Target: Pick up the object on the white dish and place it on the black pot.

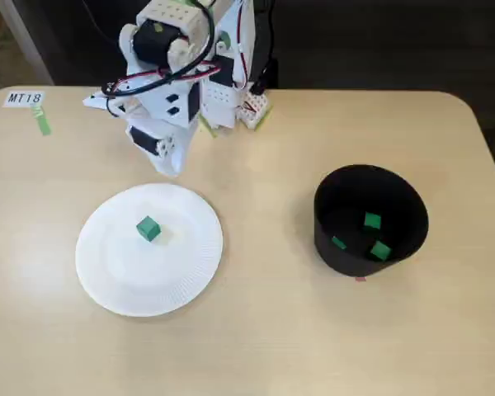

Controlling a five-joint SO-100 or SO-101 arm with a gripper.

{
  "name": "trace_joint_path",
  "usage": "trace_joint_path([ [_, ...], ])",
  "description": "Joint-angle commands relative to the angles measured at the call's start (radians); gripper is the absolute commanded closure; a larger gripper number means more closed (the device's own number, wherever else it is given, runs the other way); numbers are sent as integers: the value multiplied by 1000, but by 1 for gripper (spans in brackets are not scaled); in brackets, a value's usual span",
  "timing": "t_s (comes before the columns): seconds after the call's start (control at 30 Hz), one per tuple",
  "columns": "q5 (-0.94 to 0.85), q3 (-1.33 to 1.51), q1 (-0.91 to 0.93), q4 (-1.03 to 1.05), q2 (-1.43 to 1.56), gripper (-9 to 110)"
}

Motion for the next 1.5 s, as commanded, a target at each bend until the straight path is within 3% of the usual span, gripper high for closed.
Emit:
trace_joint_path([
  [0.0, -6, -52, 11, -41, -34, 101],
  [0.33, -97, -84, 12, -132, -167, 77],
  [0.6, -101, -114, 15, -166, -238, 74],
  [1.23, -104, -318, -11, -132, -502, 79],
  [1.47, -91, -388, -11, -121, -575, 101],
])
